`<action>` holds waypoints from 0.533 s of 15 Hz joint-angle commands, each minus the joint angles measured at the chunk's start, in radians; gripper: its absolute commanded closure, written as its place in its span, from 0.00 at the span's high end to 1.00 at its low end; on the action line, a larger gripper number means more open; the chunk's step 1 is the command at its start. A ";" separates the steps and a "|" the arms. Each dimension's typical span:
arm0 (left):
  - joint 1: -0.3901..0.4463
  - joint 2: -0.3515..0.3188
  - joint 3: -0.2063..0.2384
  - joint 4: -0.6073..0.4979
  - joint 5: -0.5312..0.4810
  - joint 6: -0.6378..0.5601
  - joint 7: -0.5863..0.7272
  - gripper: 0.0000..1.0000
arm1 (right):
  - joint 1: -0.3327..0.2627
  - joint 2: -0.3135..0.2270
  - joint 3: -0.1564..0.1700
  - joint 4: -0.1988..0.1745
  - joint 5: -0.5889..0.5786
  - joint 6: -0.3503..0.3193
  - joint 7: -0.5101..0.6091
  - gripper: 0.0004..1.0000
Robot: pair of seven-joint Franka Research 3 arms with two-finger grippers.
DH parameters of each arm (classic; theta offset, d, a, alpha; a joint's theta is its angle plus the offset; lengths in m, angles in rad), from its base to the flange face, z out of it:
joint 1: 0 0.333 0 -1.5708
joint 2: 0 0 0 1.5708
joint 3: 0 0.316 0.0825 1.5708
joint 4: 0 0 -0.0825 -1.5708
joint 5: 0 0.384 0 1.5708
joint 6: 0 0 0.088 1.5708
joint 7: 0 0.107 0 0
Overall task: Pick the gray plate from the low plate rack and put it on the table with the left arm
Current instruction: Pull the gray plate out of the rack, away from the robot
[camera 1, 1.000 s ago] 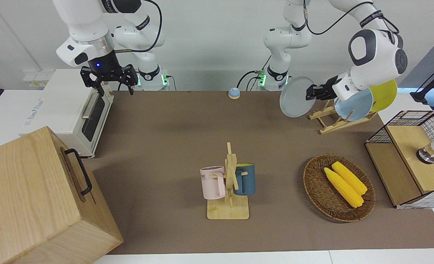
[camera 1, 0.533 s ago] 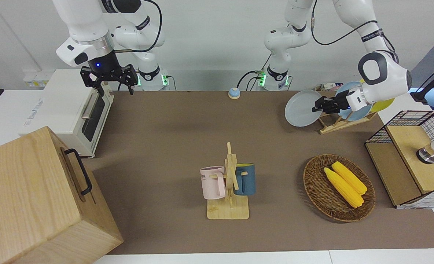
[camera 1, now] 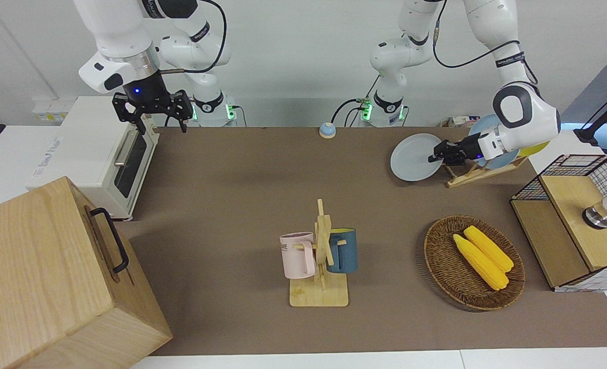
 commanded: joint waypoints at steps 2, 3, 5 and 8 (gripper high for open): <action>-0.048 -0.109 -0.028 -0.104 -0.056 0.057 -0.031 0.00 | -0.022 0.009 0.021 0.020 -0.003 -0.016 0.013 0.98; -0.062 -0.134 -0.035 -0.129 -0.056 0.086 -0.047 0.00 | -0.022 0.009 0.021 0.020 -0.003 -0.016 0.013 0.98; -0.083 -0.200 -0.083 -0.195 -0.050 0.165 -0.090 0.00 | -0.022 0.009 0.021 0.021 -0.003 -0.016 0.013 0.98; -0.083 -0.241 -0.124 -0.255 -0.044 0.248 -0.117 0.00 | -0.022 0.009 0.021 0.021 -0.003 -0.016 0.013 0.98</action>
